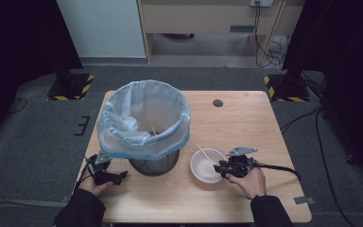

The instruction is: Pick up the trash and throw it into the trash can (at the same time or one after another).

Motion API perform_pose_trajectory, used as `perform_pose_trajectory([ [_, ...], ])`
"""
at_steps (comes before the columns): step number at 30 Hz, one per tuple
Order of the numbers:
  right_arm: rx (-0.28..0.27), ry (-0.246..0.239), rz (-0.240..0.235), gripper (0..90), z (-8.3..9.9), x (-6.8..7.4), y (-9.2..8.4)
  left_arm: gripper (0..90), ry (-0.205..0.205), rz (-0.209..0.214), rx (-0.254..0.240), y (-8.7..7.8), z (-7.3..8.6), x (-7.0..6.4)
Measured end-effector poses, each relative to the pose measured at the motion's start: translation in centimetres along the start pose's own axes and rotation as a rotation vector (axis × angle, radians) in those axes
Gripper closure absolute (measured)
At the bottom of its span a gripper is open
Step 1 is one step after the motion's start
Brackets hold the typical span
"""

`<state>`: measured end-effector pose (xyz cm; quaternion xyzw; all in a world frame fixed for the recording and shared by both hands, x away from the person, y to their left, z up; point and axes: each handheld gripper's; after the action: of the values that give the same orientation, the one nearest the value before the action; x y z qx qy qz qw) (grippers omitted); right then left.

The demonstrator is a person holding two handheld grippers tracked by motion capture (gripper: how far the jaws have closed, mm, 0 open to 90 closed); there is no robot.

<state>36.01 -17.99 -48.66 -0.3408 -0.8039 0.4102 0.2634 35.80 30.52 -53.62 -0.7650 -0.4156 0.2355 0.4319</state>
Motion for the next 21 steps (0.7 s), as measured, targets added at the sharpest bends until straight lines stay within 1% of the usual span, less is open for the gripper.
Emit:
perform_pose_trajectory([
  [2,0.011,0.007,-0.007,68.3,-0.01,0.10,0.12,0.0,0.000,0.000,0.000,0.00,0.00,0.00],
  [3,0.012,0.000,-0.008,68.9,-0.01,0.06,0.21,0.0,0.000,0.000,0.000,0.00,0.00,0.00],
  [6,0.035,0.000,-0.009,73.5,0.00,0.13,0.39,0.0,0.000,0.000,0.000,0.00,0.00,0.00],
  [13,0.042,-0.008,-0.008,85.3,-0.06,-0.04,0.17,0.0,0.000,0.000,0.000,0.00,0.00,0.00],
  [19,0.042,-0.006,-0.012,85.9,-0.10,-0.08,0.03,0.0,0.000,0.000,0.000,0.00,0.00,0.00],
  [21,0.029,-0.007,-0.015,85.9,-0.15,-0.17,-0.10,0.0,0.000,0.000,0.000,0.00,0.00,0.00],
])
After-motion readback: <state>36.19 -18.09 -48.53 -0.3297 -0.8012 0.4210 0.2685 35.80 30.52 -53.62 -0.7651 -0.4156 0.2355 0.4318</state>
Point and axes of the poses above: each handheld gripper's, and its own axes: y roughly forward along the jaws, z roughly out of its underside, x roughly to its left, and after that the axes turned 13 degrees about x, right-handed
